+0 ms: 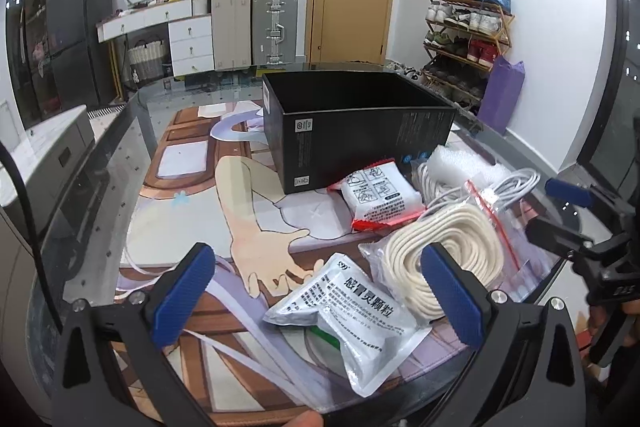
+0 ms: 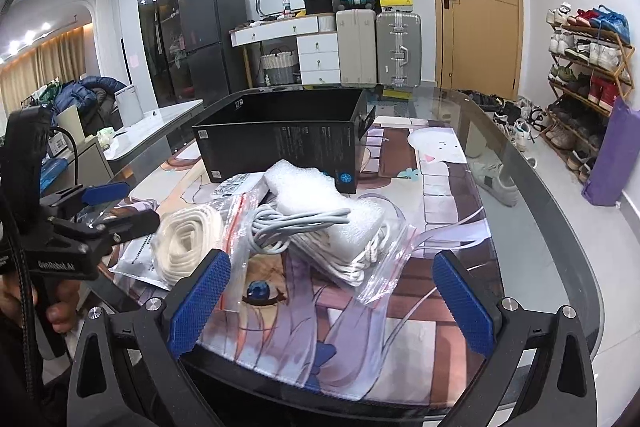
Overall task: Organize soft objects
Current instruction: 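Withdraw both open grippers from the black box back toward the pile, then grasp the zip bag of white rope with the right gripper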
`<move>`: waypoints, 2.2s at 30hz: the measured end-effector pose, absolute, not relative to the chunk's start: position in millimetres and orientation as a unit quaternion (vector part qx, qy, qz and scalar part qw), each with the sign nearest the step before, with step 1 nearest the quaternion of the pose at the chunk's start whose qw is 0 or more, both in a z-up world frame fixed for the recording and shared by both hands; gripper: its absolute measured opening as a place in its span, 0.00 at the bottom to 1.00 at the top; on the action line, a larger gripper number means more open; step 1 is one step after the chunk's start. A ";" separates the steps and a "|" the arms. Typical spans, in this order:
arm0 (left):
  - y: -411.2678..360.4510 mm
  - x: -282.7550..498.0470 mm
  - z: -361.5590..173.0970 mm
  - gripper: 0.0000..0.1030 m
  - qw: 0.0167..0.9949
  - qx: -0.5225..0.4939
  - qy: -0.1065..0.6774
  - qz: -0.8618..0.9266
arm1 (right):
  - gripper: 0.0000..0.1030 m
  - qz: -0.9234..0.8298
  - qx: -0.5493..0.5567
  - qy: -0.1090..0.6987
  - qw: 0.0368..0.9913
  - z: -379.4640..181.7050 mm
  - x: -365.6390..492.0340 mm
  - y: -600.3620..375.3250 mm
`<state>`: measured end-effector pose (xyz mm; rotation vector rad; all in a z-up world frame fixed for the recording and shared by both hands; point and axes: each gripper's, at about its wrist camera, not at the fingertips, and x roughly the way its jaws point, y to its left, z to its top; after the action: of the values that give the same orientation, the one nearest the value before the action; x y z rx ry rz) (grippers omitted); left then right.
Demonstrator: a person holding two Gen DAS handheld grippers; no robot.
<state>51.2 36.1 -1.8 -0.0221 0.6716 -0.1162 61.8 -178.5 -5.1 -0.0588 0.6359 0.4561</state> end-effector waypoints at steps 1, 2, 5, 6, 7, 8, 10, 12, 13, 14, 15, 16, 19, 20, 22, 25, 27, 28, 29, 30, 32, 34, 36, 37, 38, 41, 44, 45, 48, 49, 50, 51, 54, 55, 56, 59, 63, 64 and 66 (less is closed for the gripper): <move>36.1 50.7 -2.2 1.00 0.942 -0.007 0.330 -0.053 | 0.99 0.226 -0.027 0.310 0.923 -5.4 60.6 -178.1; 36.2 50.2 -2.9 1.00 0.943 -0.007 0.330 -0.051 | 0.99 0.229 -0.026 0.311 0.922 -5.7 59.6 -177.0; 38.7 48.9 -4.8 1.00 0.942 -0.015 0.331 -0.052 | 0.99 0.234 -0.025 0.314 0.920 -8.1 56.5 -173.0; 39.8 48.4 -5.3 1.00 0.942 -0.016 0.331 -0.050 | 0.99 0.231 -0.027 0.313 0.921 -8.7 55.6 -171.2; 40.8 48.0 -6.1 1.00 0.942 -0.016 0.331 -0.048 | 0.99 0.231 -0.027 0.315 0.920 -9.5 55.5 -168.8; 41.8 47.4 -7.2 1.00 0.942 -0.016 0.333 -0.047 | 0.99 0.233 -0.026 0.318 0.919 -10.1 55.4 -167.7; 42.7 47.6 -8.8 1.00 0.940 -0.017 0.337 -0.047 | 0.99 0.240 -0.027 0.319 0.917 -11.1 55.3 -162.1; 43.1 46.3 -9.6 1.00 0.940 -0.017 0.338 -0.050 | 0.99 0.247 -0.029 0.321 0.914 -12.4 54.9 -155.4; 42.8 46.4 -9.9 1.00 0.940 -0.016 0.338 -0.051 | 0.99 0.253 -0.029 0.321 0.912 -12.5 54.5 -151.8; 42.2 46.5 -10.3 1.00 0.939 -0.015 0.339 -0.052 | 0.99 0.257 -0.029 0.321 0.911 -13.1 54.3 -149.1; 42.1 47.0 -10.4 1.00 0.939 -0.014 0.340 -0.050 | 0.99 0.261 -0.029 0.322 0.910 -13.8 53.9 -145.6; 42.7 46.2 -9.8 1.00 0.940 -0.015 0.337 -0.048 | 0.99 0.263 -0.029 0.321 0.909 -13.9 54.3 -143.6; 49.0 44.9 -8.7 1.00 0.941 -0.018 0.334 -0.043 | 0.99 0.261 -0.036 0.321 0.910 -13.8 53.8 -140.1; 50.3 45.1 -9.0 1.00 0.941 -0.020 0.335 -0.039 | 0.99 0.260 -0.036 0.320 0.910 -14.4 53.8 -140.4; 55.1 46.7 -11.3 1.00 0.940 -0.026 0.340 -0.025 | 0.99 0.258 -0.032 0.323 0.910 -15.1 55.9 -142.4; 53.1 50.5 -17.0 1.00 0.937 -0.017 0.349 -0.015 | 0.99 0.260 -0.024 0.325 0.909 -15.6 57.5 -143.4; 49.3 52.0 -19.8 1.00 0.935 -0.011 0.354 -0.017 | 0.99 0.266 -0.021 0.326 0.907 -15.9 57.5 -143.0; 47.8 51.6 -20.3 1.00 0.935 -0.011 0.354 -0.022 | 0.99 0.268 -0.021 0.327 0.906 -15.9 57.9 -142.4; 46.2 51.2 -20.2 1.00 0.935 -0.012 0.354 -0.029 | 0.99 0.270 -0.021 0.327 0.905 -16.6 58.4 -141.4; 44.3 50.8 -19.5 1.00 0.935 -0.014 0.353 -0.037 | 0.99 0.272 -0.021 0.327 0.905 -17.0 58.4 -140.9; 41.4 50.8 -18.3 1.00 0.934 -0.016 0.354 -0.049 | 0.99 0.277 -0.020 0.330 0.902 -18.9 58.3 -140.3; 37.6 52.4 -17.9 1.00 0.933 -0.017 0.355 -0.058 | 0.99 0.280 -0.022 0.333 0.900 -21.9 58.1 -139.1; 33.0 53.6 -16.8 1.00 0.932 -0.015 0.355 -0.064 | 0.99 0.280 -0.026 0.337 0.898 -24.6 58.6 -137.8; 30.2 54.1 -16.6 1.00 0.932 -0.012 0.356 -0.065 | 0.99 0.281 -0.027 0.339 0.898 -25.6 58.4 -137.0; 28.8 54.4 -16.8 1.00 0.932 -0.010 0.356 -0.066 | 0.99 0.281 -0.028 0.340 0.897 -26.2 57.8 -136.0; 26.4 55.7 -18.2 1.00 0.930 -0.012 0.360 -0.071 | 0.99 0.284 -0.029 0.341 0.896 -28.6 55.8 -134.9; 26.1 58.1 -19.9 1.00 0.929 -0.017 0.364 -0.072 | 0.99 0.282 -0.021 0.343 0.896 -33.0 55.1 -134.7; 26.6 57.8 -20.0 1.00 0.929 -0.015 0.364 -0.071 | 0.99 0.283 -0.020 0.346 0.894 -34.8 55.0 -134.8; 31.0 55.0 -16.7 1.00 0.930 -0.020 0.359 -0.073 | 0.99 0.291 -0.013 0.337 0.896 -36.1 49.7 -138.9; 33.4 54.2 -15.2 1.00 0.931 -0.023 0.357 -0.075 | 0.99 0.292 -0.012 0.337 0.895 -36.9 48.7 -140.1; 36.1 53.6 -14.2 1.00 0.931 -0.026 0.356 -0.074 | 0.99 0.293 -0.011 0.338 0.894 -38.3 47.9 -141.4; 38.6 52.9 -13.7 1.00 0.931 -0.028 0.356 -0.073 | 0.99 0.294 -0.008 0.340 0.893 -39.3 47.3 -142.7; 46.2 51.9 -13.2 1.00 0.932 -0.034 0.354 -0.066 | 0.99 0.299 -0.003 0.339 0.892 -38.9 44.4 -143.0; 48.6 51.9 -13.9 1.00 0.932 -0.036 0.355 -0.065 | 0.99 0.301 -0.004 0.341 0.890 -39.1 43.5 -142.3; 49.9 52.3 -14.1 1.00 0.932 -0.038 0.355 -0.064 | 0.99 0.303 -0.006 0.343 0.889 -39.9 42.1 -141.8; 51.9 52.3 -14.6 1.00 0.932 -0.040 0.356 -0.062 | 0.99 0.304 -0.010 0.344 0.888 -41.3 39.0 -141.9; 52.2 52.0 -15.6 1.00 0.932 -0.039 0.355 -0.065 | 0.99 0.313 -0.006 0.346 0.885 -40.8 35.8 -141.8; 52.0 51.8 -15.9 1.00 0.932 -0.038 0.356 -0.064 | 0.99 0.314 -0.010 0.345 0.884 -40.8 34.7 -140.3; 51.2 52.1 -16.4 1.00 0.931 -0.037 0.357 -0.065 | 0.99 0.315 -0.012 0.343 0.885 -41.7 32.6 -138.2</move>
<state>52.1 51.2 -16.4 -0.0753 0.7299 -0.1327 32.6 -138.2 -41.7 -0.0252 0.7137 0.6557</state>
